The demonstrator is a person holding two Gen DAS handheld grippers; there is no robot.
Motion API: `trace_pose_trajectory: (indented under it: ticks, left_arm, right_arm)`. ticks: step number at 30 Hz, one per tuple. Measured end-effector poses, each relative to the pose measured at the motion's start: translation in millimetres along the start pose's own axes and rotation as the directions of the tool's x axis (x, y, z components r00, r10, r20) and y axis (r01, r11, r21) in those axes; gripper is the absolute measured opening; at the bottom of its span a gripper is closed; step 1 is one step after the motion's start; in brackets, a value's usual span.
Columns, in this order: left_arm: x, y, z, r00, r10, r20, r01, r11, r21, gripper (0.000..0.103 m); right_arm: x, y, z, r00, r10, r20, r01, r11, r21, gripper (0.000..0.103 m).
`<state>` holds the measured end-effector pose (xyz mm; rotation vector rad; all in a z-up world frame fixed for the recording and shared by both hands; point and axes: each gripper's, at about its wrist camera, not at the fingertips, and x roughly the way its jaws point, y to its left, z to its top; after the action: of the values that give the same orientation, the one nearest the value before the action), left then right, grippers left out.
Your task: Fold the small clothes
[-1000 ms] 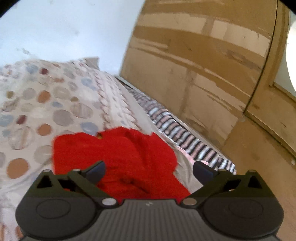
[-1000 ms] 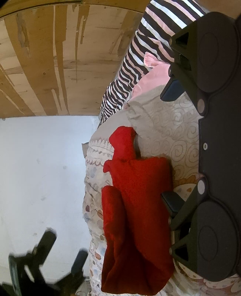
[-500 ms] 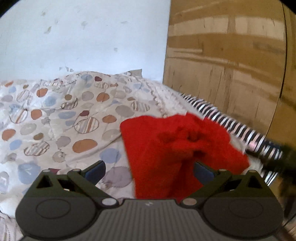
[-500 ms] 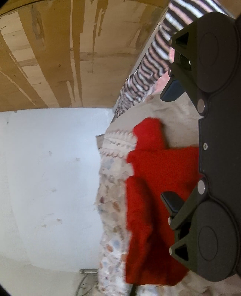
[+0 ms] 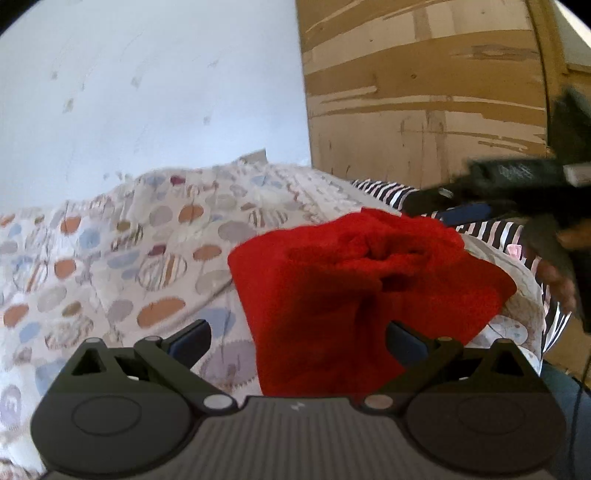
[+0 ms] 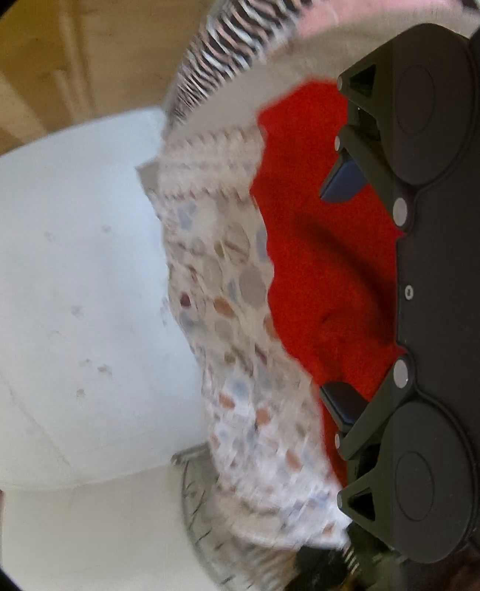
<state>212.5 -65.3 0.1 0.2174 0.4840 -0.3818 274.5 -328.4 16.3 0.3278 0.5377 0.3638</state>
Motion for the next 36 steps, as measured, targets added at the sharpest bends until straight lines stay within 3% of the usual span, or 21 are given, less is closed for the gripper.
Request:
trace_pose_trajectory:
  ticks: [3,7,8,9,11,16,19,23,28,36]
  left_arm:
    - [-0.6,-3.3,2.2,1.0,-0.015,0.016,0.015,1.0,0.027,0.096]
    - [1.4,-5.0,3.2,0.999,-0.044,0.013,0.043,0.999,0.021,0.08]
    - [1.4,-4.7,3.1,0.999,-0.049,0.014,0.049,0.999,0.019,0.077]
    - [1.4,-4.4,2.5,0.998,-0.055,0.015,0.055,0.998,0.016,0.071]
    - [1.5,-5.0,1.7,0.998,-0.061,0.017,0.061,0.998,0.016,0.061]
    - [3.7,-10.0,1.3,0.998,-0.062,0.004,0.061,0.998,0.034,0.033]
    - [5.7,-16.0,2.6,0.997,-0.073,-0.004,0.073,0.996,0.044,0.021]
    - [5.0,-28.8,8.1,0.998,-0.065,0.022,0.063,0.994,0.09,0.016]
    - [6.7,-46.4,26.5,0.993,-0.108,0.036,0.103,0.988,0.119,0.015]
    - [17.0,-95.6,48.6,0.968,-0.24,0.071,0.22,0.952,0.212,0.015]
  right_arm:
    - [20.9,-5.6,11.8,0.999,0.02,-0.041,-0.018,0.998,0.066,0.091]
    - [44.4,-8.8,18.1,0.996,-0.027,-0.084,0.033,0.997,0.071,0.078]
    - [49.8,-9.6,18.5,0.995,-0.036,-0.096,0.044,0.996,0.08,0.071]
    - [52.4,-12.9,17.0,0.994,-0.041,-0.101,0.05,0.994,0.092,0.059]
    - [60.3,-18.1,15.1,0.992,-0.066,-0.111,0.081,0.988,0.134,0.046]
    - [71.1,-31.0,8.9,0.991,-0.074,-0.114,0.099,0.967,0.233,0.033]
    - [70.6,-27.1,9.2,0.991,-0.103,-0.087,0.119,0.972,0.203,0.014]
    - [60.1,-12.3,19.8,0.993,-0.116,0.008,0.115,0.989,0.092,0.011]
    - [37.8,-8.3,48.8,0.988,-0.099,0.12,0.098,0.995,0.017,0.01]
    - [-5.1,-50.5,71.4,0.961,-0.198,0.195,0.197,0.98,0.028,0.01]
